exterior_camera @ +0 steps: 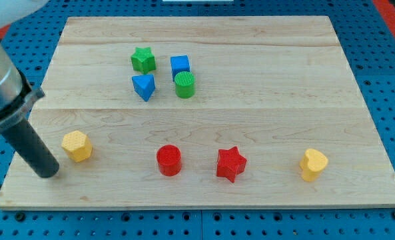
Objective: Keep the yellow hexagon right to the green circle
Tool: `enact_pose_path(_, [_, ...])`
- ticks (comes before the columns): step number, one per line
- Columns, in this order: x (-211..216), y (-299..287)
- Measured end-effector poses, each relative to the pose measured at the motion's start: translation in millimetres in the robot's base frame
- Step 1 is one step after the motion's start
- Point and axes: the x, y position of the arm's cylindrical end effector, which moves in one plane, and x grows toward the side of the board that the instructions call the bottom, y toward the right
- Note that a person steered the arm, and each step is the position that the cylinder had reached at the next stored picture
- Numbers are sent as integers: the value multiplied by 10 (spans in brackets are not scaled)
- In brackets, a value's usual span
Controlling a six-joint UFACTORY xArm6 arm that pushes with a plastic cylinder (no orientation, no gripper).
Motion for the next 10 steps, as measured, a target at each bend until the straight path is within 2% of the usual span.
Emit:
enact_pose_path(2, [-540, 955])
enact_pose_path(3, [-505, 548])
enact_pose_path(4, [-642, 540])
enact_pose_path(6, [-1161, 2085])
enact_pose_path(7, [-1346, 2636])
enact_pose_path(9, [-1340, 3247])
enact_pose_path(10, [-1460, 2978])
